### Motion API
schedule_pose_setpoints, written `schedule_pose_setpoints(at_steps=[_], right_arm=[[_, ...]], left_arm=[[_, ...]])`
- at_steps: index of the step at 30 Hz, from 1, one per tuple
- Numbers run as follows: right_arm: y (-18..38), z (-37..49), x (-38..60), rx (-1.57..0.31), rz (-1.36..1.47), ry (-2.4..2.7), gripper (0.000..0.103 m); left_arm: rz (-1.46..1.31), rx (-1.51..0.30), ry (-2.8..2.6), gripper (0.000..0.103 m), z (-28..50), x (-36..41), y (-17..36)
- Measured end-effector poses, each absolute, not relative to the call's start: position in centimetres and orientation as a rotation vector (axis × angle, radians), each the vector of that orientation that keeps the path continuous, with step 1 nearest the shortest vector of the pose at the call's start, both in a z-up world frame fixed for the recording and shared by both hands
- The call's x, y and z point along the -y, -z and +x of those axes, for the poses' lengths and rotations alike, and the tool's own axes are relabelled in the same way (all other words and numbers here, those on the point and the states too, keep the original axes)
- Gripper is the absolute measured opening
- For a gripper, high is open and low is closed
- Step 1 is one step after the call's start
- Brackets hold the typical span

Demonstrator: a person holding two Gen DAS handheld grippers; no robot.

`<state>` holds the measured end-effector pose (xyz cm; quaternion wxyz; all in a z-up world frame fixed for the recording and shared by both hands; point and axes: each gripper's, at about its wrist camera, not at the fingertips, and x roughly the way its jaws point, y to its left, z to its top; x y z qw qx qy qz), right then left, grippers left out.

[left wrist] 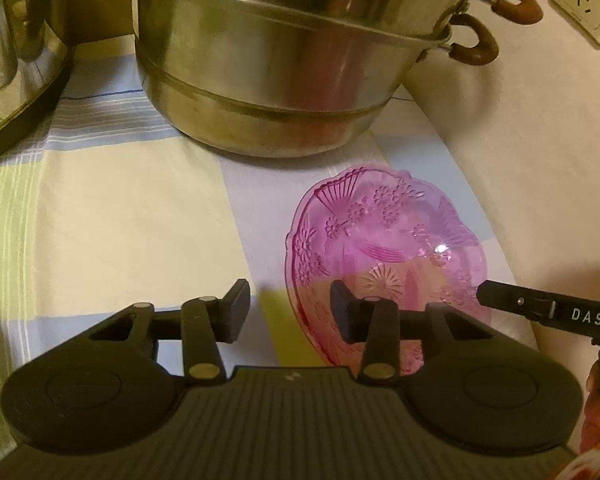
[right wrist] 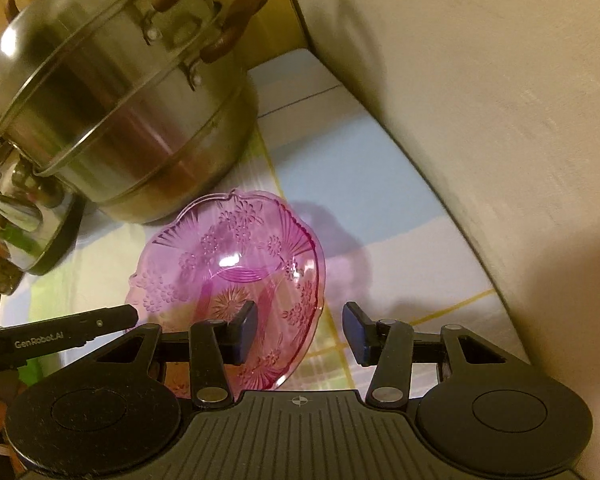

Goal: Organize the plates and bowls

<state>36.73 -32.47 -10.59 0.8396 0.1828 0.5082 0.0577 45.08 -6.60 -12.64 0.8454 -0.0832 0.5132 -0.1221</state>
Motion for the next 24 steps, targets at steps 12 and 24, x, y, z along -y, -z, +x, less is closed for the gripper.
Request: schedule_pose_setpoints(at_steps=[12, 24], right_arm=[[12.4, 37.7, 32.5, -1.110, 0.414, -0.109, 0.018], [11.5, 37.8, 32.3, -1.099, 0.409, -0.112, 0.009]], left_arm=[[-0.170, -1.089, 0.276, 0.020, 45.7, 7.1, 13.5], [-0.133, -1.082, 0.258, 0.012, 45.3, 7.5, 12.7]])
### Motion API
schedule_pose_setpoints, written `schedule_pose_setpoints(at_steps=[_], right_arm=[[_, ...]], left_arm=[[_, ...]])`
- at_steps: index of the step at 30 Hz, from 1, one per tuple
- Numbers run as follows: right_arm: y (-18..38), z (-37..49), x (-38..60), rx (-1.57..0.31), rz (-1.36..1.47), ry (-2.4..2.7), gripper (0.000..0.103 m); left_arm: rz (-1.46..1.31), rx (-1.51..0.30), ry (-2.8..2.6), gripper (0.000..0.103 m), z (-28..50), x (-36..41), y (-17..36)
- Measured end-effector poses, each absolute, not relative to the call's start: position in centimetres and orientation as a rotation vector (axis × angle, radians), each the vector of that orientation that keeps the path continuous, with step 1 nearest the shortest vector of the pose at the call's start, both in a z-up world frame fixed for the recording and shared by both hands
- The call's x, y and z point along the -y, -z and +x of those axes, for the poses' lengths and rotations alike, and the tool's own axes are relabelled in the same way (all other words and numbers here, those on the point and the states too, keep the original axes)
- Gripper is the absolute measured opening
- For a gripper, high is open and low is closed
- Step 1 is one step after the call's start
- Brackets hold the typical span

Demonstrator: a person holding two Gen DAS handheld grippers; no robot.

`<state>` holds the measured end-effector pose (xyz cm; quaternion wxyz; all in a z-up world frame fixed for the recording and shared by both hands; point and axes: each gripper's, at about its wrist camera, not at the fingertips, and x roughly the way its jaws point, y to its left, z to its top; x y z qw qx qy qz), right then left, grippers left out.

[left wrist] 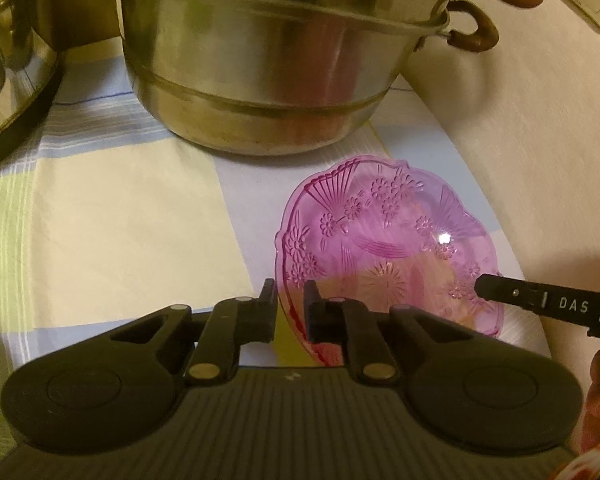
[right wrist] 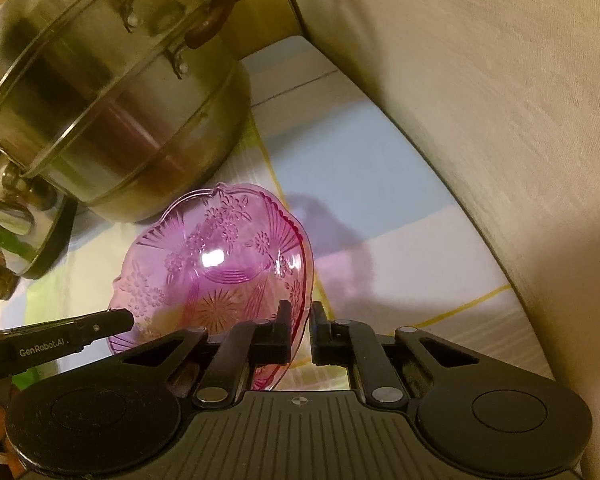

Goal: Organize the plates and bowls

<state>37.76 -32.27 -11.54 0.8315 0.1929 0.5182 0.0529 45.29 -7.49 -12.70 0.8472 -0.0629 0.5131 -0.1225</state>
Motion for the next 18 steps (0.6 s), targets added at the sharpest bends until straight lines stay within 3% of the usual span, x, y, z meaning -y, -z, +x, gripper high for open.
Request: schedule_pose_setpoints(at_steps=[18], right_arm=[[3.2, 32.3, 32.8, -1.005, 0.360, -0.124, 0.009]], left_arm=[[-0.137, -0.988, 0.280, 0.012, 38.6, 8.5, 4.2]])
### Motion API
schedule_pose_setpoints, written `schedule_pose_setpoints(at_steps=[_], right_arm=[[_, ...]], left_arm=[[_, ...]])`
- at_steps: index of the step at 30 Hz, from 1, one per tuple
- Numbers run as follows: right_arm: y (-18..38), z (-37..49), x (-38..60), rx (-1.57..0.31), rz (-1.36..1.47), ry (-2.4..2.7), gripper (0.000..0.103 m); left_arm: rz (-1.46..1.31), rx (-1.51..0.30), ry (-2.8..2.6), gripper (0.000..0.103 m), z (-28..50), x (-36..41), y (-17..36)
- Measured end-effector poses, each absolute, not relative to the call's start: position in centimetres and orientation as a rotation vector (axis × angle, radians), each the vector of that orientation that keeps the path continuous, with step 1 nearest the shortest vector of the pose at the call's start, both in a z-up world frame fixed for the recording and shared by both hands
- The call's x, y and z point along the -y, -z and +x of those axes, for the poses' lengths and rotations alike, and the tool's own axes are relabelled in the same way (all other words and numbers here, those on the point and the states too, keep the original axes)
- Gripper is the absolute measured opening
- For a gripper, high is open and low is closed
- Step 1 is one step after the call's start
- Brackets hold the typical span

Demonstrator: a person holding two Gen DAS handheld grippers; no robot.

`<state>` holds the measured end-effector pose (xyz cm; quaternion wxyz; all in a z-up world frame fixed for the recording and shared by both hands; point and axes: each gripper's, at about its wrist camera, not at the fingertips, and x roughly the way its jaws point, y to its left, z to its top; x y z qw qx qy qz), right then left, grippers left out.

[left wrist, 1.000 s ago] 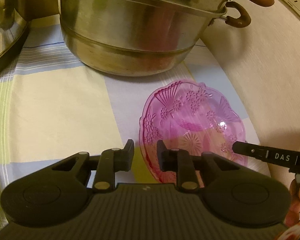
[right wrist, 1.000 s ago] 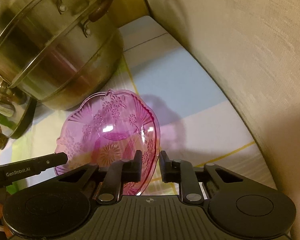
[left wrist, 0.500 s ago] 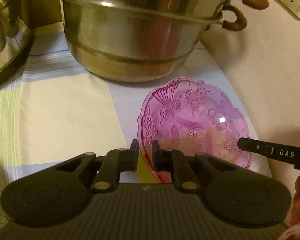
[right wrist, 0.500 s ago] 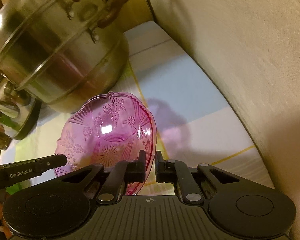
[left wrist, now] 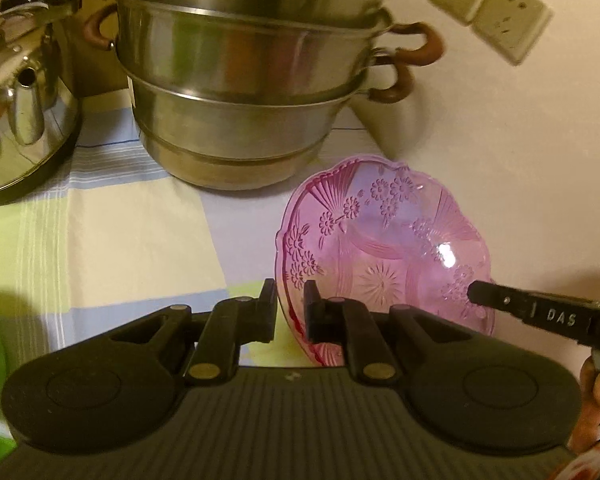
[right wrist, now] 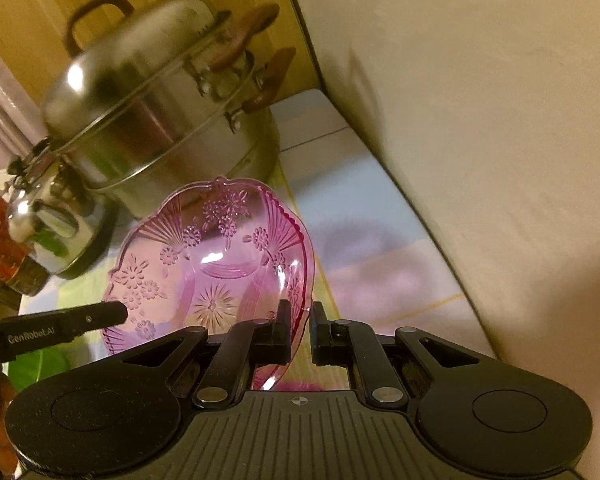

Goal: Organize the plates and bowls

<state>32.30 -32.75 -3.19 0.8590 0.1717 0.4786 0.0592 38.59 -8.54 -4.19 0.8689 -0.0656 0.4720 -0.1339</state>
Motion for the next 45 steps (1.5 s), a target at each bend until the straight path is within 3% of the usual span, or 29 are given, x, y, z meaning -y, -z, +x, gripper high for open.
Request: schedule_pose_setpoints(at_steps=[19, 45], right_arm=[[-1.7, 17.9, 34.6, -0.979, 0.358, -0.121, 0.009], [-0.1, 7.0, 34.1, -1.004, 0.294, -0.147, 0.010]], left_arm=[[-0.213, -0.940, 0.311, 0.012, 24.9, 9.0, 0.9], [-0.260, -0.940, 0.244, 0.012, 12.5, 8.5, 3.7]])
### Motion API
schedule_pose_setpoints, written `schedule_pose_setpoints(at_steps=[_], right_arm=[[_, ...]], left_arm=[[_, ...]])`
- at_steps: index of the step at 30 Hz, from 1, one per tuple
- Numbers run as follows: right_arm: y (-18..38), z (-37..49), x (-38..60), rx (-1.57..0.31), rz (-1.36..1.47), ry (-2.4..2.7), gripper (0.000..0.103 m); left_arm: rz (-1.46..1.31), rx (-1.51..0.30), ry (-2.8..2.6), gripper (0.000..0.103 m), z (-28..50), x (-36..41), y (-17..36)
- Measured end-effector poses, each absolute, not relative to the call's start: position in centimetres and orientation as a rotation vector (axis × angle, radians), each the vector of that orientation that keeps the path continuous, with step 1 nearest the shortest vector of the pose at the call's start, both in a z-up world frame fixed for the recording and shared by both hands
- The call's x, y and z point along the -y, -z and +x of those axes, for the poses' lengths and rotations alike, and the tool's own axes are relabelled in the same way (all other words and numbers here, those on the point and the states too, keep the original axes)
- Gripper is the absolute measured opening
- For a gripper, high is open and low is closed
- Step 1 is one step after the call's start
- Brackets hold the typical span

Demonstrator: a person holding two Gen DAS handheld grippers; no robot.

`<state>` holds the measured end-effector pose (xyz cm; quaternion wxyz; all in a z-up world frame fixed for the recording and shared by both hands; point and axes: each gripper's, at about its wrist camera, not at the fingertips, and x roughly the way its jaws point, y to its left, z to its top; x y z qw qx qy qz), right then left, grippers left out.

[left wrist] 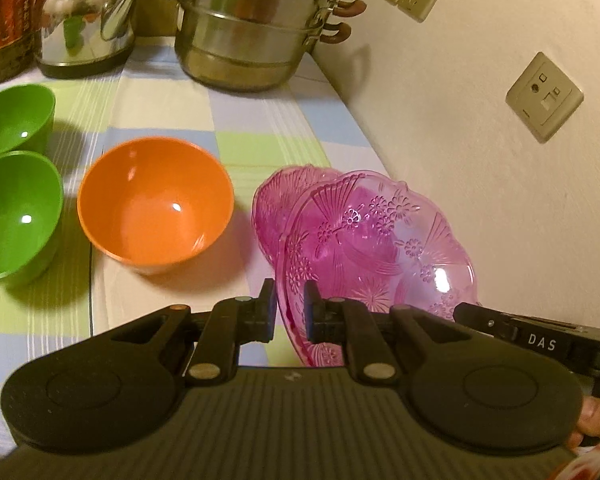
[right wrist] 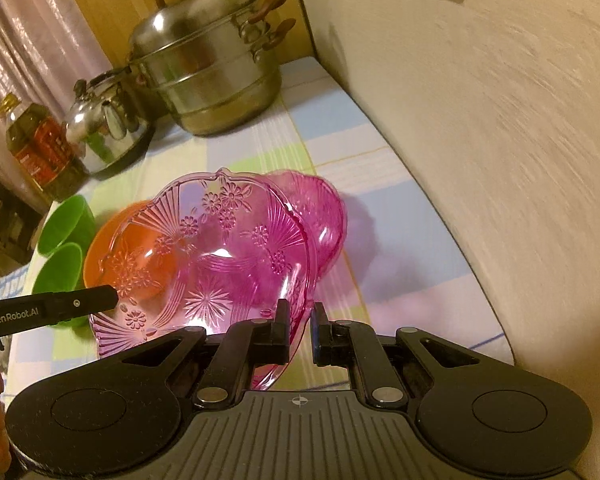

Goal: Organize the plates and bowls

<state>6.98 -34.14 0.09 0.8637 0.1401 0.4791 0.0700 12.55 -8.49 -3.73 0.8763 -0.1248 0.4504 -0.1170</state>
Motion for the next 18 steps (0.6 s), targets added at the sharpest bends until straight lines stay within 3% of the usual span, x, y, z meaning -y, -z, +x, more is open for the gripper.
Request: schedule_pose_setpoints(at_steps=[18], right_arm=[[1.3, 7.9, 35.5, -1.027, 0.276, -0.136, 0.010]], left_arm=[[-0.282, -0.969, 0.232, 0.012, 13.1, 9.9, 5.5]])
